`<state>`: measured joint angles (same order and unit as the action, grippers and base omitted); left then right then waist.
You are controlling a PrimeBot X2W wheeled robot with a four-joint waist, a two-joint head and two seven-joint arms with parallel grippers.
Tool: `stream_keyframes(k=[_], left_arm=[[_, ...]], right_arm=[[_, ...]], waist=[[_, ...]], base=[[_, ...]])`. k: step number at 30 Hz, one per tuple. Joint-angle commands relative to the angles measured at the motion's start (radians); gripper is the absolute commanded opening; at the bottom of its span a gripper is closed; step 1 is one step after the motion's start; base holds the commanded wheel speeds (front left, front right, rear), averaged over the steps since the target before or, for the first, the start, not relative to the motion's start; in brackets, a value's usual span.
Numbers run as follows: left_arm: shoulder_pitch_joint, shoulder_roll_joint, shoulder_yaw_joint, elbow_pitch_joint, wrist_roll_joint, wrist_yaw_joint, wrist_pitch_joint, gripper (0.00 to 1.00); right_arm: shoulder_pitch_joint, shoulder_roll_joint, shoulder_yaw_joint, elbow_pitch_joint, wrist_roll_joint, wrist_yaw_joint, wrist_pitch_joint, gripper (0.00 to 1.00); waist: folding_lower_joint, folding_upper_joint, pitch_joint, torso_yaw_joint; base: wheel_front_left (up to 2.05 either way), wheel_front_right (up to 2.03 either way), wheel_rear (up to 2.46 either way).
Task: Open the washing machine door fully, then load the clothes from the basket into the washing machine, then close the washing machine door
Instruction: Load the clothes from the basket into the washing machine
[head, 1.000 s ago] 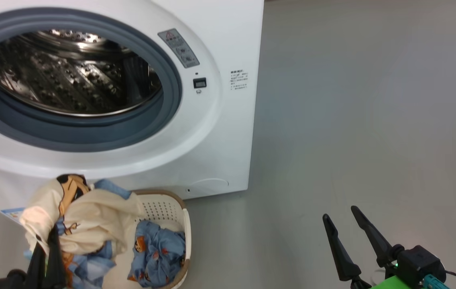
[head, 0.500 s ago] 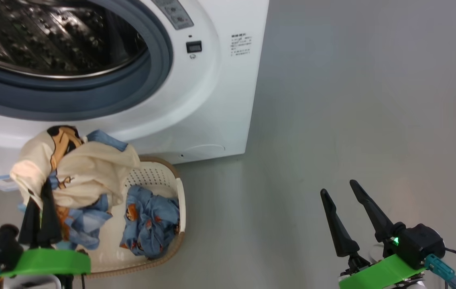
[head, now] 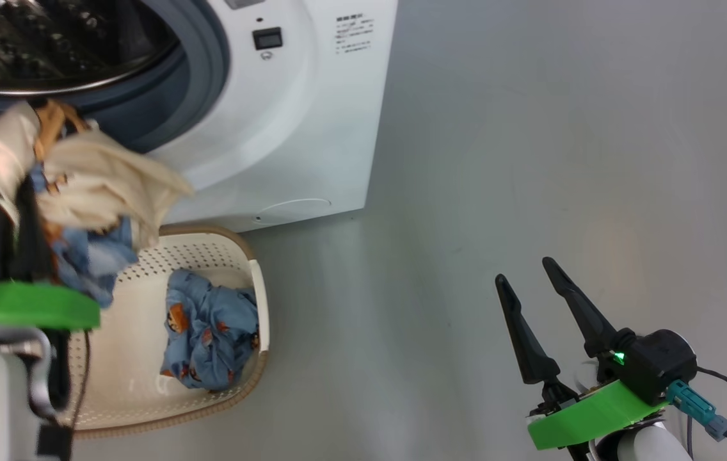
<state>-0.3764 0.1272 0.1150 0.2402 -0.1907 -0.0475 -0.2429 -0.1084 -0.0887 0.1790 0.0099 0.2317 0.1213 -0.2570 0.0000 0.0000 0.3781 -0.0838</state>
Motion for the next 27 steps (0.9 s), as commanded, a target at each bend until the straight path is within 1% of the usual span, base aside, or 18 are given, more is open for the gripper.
stream_keyframes(k=[1, 5, 9, 15, 16, 27], left_arm=[[-0.070, 0.057, 0.029, -0.003, 0.008, -0.006, 0.009, 0.00], [-0.185, 0.099, 0.030, 0.060, 0.000, -0.016, 0.031, 0.00], [-0.286, 0.150, 0.024, 0.135, 0.015, -0.020, 0.057, 0.00], [-0.423, 0.202, 0.014, 0.247, 0.021, -0.025, 0.096, 0.00], [-0.466, 0.221, 0.006, 0.281, 0.029, -0.026, 0.104, 0.00], [-0.696, 0.282, -0.014, 0.435, 0.032, -0.029, 0.134, 0.00]], right_arm=[[-0.018, 0.003, 0.026, -0.019, 0.000, 0.009, -0.005, 1.00], [-0.036, 0.005, 0.037, -0.013, 0.004, 0.009, -0.005, 1.00], [-0.051, 0.008, 0.052, -0.008, 0.009, 0.009, -0.005, 1.00], [-0.065, 0.012, 0.063, -0.005, 0.017, 0.009, -0.005, 1.00], [-0.068, 0.014, 0.066, -0.004, 0.019, 0.009, -0.005, 1.00], [-0.087, 0.027, 0.071, -0.017, 0.027, 0.009, -0.005, 1.00]], waist=[[0.0000, 0.0000, 0.022, -0.024], [0.0000, 0.0000, 0.037, -0.048], [0.0000, 0.0000, 0.052, -0.081], [0.0000, 0.0000, 0.084, -0.125], [0.0000, 0.0000, 0.100, -0.138], [0.0000, 0.0000, 0.235, -0.182]], base=[[0.00, 0.00, 0.00], [0.00, 0.00, 0.00], [0.00, 0.00, 0.00], [0.00, 0.00, 0.00], [0.00, 0.00, 0.00], [0.00, 0.00, 0.00]])
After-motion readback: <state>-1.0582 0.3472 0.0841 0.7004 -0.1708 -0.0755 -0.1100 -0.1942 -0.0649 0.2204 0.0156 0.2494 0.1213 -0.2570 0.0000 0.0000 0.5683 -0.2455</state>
